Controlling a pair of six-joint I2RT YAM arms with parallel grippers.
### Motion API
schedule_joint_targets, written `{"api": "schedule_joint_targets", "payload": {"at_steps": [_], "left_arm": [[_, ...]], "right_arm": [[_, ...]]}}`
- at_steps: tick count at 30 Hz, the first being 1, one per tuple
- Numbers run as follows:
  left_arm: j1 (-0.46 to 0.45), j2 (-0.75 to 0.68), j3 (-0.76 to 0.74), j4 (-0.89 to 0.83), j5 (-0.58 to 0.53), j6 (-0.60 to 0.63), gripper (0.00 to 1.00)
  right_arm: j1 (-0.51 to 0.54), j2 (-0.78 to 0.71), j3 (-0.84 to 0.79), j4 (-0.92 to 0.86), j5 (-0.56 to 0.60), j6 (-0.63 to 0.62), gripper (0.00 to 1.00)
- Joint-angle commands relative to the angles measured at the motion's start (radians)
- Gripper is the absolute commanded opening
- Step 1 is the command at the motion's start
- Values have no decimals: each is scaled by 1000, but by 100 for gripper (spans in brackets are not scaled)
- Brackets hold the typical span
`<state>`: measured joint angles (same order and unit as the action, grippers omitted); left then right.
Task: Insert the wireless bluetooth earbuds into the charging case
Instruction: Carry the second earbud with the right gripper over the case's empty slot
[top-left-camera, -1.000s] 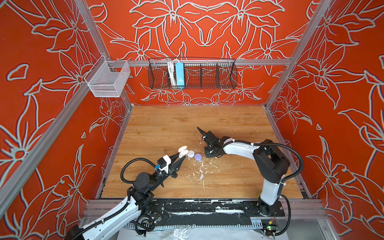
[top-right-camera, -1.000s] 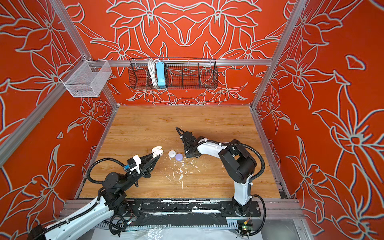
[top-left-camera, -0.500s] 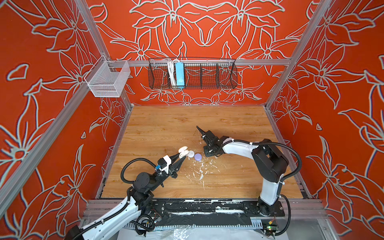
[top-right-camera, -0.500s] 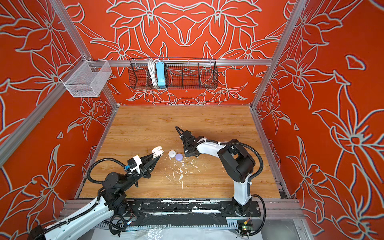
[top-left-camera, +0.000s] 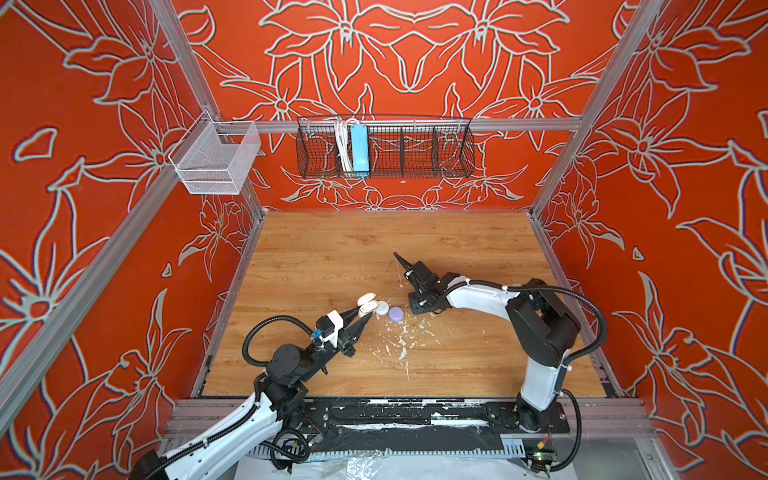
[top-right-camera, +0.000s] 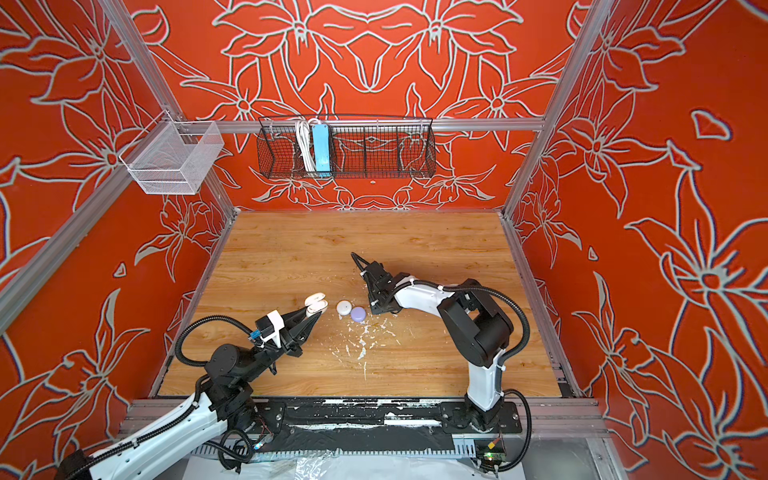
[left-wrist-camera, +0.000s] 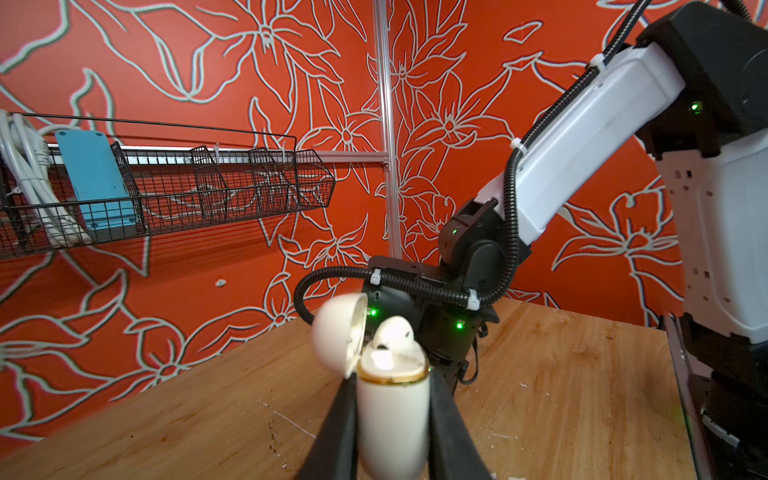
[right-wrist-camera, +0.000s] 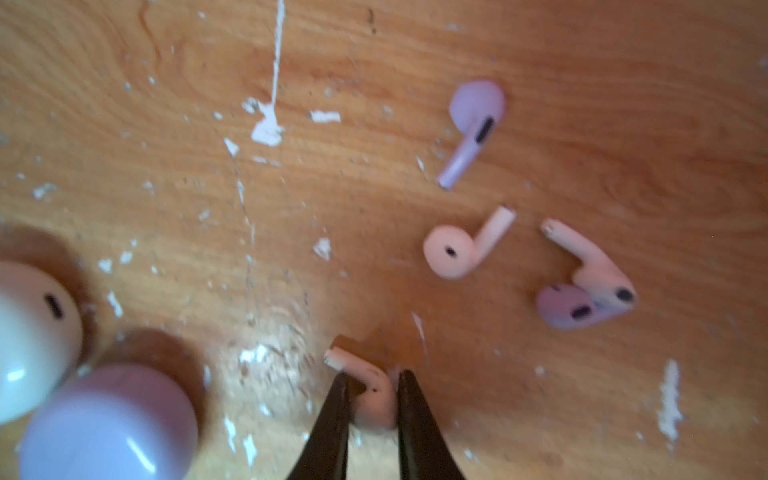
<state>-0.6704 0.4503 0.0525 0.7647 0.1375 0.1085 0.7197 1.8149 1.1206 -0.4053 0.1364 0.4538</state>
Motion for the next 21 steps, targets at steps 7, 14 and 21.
{"api": "schedule_joint_targets", "payload": {"at_steps": [7,14,21], "left_arm": [[-1,57,8,68,7,45,0],[0,112,16,76,-56,25,0],[3,165,37,82,11,44,0]], "right_arm": [[217,-449,-43,-46,380,-234,17],[458,-668,-14,51,541,-594,17],[664,-679,-66,274,588,-1024,17]]}}
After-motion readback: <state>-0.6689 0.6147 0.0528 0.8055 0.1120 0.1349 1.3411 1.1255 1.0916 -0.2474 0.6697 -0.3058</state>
